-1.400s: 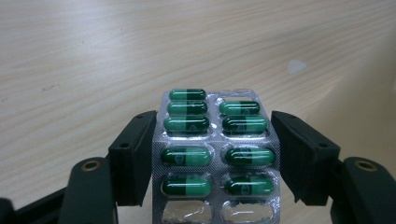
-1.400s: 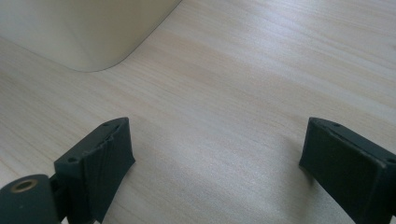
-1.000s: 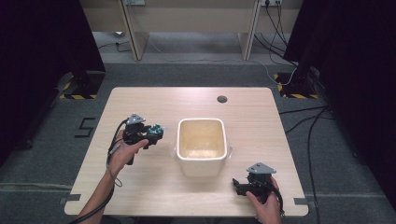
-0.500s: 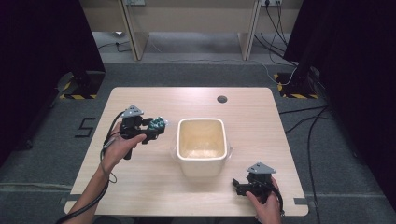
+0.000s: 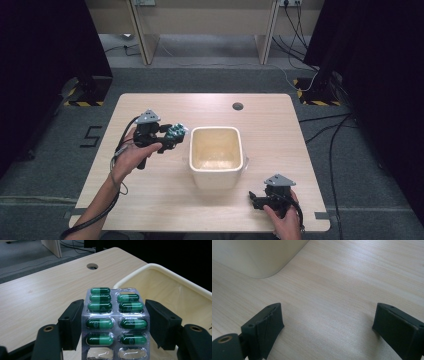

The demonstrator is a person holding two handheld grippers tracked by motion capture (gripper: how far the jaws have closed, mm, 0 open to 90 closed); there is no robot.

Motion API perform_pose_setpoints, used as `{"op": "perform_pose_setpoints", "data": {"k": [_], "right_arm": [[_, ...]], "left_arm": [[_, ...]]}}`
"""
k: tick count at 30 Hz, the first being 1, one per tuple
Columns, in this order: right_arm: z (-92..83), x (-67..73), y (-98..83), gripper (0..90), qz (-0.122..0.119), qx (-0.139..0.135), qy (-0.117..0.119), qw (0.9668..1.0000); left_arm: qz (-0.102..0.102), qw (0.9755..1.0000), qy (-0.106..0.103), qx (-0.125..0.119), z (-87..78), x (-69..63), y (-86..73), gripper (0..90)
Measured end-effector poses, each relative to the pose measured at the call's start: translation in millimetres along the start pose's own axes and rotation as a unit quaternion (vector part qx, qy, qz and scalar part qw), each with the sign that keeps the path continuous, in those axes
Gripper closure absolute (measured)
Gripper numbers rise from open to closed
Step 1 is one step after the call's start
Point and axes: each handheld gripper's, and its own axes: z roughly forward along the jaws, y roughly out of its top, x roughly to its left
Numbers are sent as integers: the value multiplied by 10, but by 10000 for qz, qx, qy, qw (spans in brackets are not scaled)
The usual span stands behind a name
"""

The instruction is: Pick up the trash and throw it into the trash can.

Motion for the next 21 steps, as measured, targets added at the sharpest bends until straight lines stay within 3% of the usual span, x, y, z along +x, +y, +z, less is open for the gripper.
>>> {"op": "perform_pose_setpoints", "data": {"k": [11, 21], "right_arm": [[0, 1, 0, 91, 6, 0, 3, 10000], [0, 0, 0, 92, -1, -2, 1, 10000]], "left_arm": [[324, 9991, -278, 75, 183, -286, 149, 337], [448, 9978, -434, 205, 366, -432, 200, 337]]}}
